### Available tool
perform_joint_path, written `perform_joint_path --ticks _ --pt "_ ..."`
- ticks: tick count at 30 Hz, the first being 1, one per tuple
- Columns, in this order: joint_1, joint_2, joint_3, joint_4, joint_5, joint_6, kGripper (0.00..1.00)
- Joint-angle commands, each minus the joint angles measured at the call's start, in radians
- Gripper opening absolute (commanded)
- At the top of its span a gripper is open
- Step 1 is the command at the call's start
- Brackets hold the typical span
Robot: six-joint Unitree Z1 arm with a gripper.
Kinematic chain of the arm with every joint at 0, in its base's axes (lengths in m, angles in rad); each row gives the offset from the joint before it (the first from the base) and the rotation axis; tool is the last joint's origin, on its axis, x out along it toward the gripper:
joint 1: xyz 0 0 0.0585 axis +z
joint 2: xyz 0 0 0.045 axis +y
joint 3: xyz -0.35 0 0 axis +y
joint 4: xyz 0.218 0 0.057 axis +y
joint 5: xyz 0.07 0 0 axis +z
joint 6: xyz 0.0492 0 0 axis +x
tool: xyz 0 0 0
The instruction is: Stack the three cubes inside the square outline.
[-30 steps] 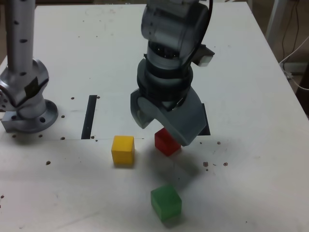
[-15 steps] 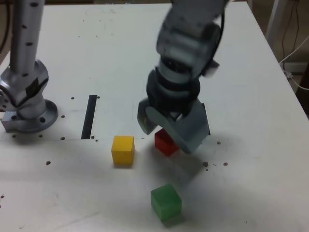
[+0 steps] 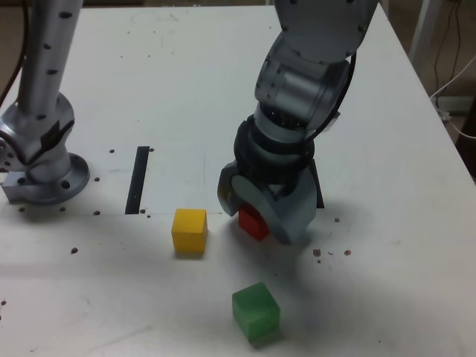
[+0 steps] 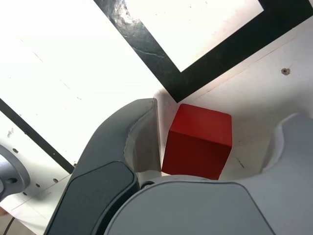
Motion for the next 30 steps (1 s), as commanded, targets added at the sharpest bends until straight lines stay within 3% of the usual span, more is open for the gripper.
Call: perform_joint_path --ticks 1,4,7,24,30 --pt "0.001 -0.001 -0.001 -0.004 0.003 -0.005 0.42" --pt "0.001 -0.002 -0.001 -0.007 0.004 -0.008 0.27" --pt "0.001 -0.002 -0.002 -0.007 0.002 -0.008 0.21" --pt "0.001 -0.003 -0.006 0.002 -0.002 -0.011 0.2" --pt "0.001 -0.009 -0.028 0.04 -0.003 -0.035 0.2"
